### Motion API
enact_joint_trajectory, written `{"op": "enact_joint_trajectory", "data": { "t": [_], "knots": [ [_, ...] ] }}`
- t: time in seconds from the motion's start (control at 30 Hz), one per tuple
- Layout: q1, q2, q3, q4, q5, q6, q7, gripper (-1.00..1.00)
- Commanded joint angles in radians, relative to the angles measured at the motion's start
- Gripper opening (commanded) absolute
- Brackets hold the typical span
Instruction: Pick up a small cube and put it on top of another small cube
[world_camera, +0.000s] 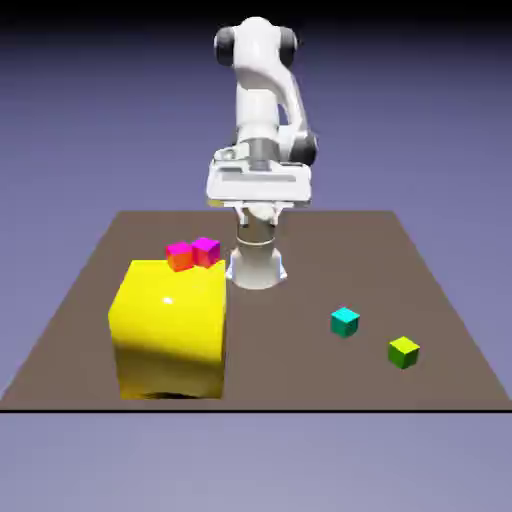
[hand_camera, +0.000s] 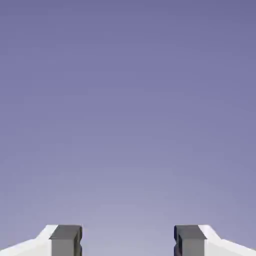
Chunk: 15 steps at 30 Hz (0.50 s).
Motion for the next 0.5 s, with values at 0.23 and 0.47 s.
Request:
{"op": "enact_joint_trajectory", "data": {
  "t": [0.23, 0.47],
  "knots": [
    [-0.028, 0.286, 0.180, 0.050, 0.348, -0.254, 0.206, 0.00],
    [-0.053, 0.536, 0.338, 0.094, 0.652, -0.475, 0.387, 0.00]
  ]
}}
